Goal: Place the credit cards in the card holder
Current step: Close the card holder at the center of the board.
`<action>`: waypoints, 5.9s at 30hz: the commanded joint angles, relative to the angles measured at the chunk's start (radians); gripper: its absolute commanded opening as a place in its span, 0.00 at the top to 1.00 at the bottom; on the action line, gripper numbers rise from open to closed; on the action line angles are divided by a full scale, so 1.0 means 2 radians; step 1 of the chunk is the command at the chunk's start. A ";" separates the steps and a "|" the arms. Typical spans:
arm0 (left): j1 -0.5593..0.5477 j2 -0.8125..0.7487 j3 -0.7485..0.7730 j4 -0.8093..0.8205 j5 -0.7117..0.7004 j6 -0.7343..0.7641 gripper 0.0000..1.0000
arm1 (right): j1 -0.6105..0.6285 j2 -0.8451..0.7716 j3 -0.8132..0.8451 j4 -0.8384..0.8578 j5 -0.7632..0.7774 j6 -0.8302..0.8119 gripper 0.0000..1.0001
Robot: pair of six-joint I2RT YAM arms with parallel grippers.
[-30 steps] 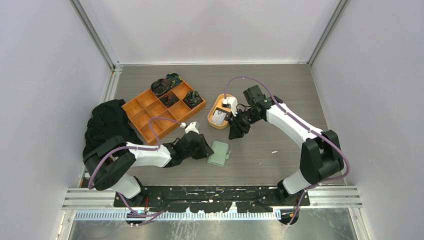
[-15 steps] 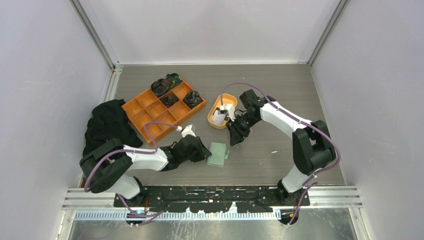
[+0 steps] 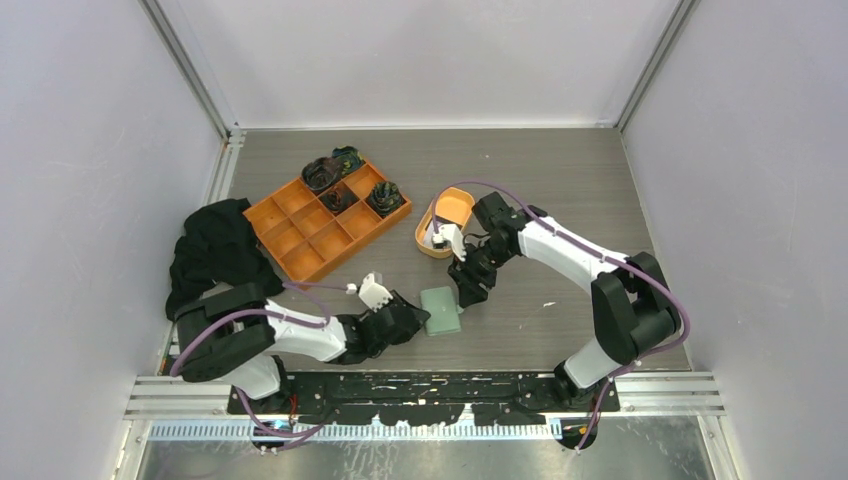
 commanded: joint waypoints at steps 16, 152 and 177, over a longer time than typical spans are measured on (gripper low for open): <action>-0.038 0.089 0.094 -0.170 -0.132 -0.157 0.90 | 0.029 0.053 0.017 0.084 0.154 0.130 0.57; -0.063 0.052 0.013 -0.054 -0.070 -0.003 1.00 | -0.009 -0.046 0.001 -0.050 -0.046 -0.206 0.27; -0.068 0.071 0.018 -0.024 -0.061 0.018 1.00 | 0.038 0.020 0.000 0.018 0.032 -0.187 0.63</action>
